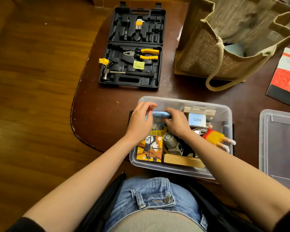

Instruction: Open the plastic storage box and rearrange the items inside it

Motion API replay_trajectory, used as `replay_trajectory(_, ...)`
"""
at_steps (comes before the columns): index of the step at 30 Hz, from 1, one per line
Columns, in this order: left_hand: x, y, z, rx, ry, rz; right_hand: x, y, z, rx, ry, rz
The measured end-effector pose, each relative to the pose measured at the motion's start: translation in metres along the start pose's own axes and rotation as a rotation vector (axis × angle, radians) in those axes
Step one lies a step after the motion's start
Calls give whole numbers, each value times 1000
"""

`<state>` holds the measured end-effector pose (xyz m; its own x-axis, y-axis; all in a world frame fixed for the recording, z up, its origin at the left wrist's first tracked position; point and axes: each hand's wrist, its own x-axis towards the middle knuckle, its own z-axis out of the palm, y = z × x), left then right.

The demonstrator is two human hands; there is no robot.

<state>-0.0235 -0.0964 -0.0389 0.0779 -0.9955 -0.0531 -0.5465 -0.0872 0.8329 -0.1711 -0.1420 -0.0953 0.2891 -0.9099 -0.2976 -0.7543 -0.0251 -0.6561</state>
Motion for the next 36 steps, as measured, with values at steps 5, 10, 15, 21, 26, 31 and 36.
replay_trajectory(5, -7, -8, -7, -1, 2, -69, 21, -2, 9, -202, -258, 4)
replay_trajectory(10, -8, -8, -10, 71, -49, -83, 34, -3, 11, -343, -477, 95)
replay_trajectory(15, -6, -10, 9, 446, -522, -134, 27, -3, 14, -391, -293, -113)
replay_trajectory(21, 8, -17, 37, 637, -765, -292, 19, -1, 16, -502, -189, -346)
replay_trajectory(26, 15, -20, 43, 673, -856, -381, 23, 4, 23, -573, -406, -214)
replay_trajectory(31, 13, -16, 44, 691, -888, -416, 33, 2, 17, -524, -493, -209)
replay_trajectory(36, 14, -14, 41, 720, -913, -365, 28, -2, 23, -536, -389, -333)
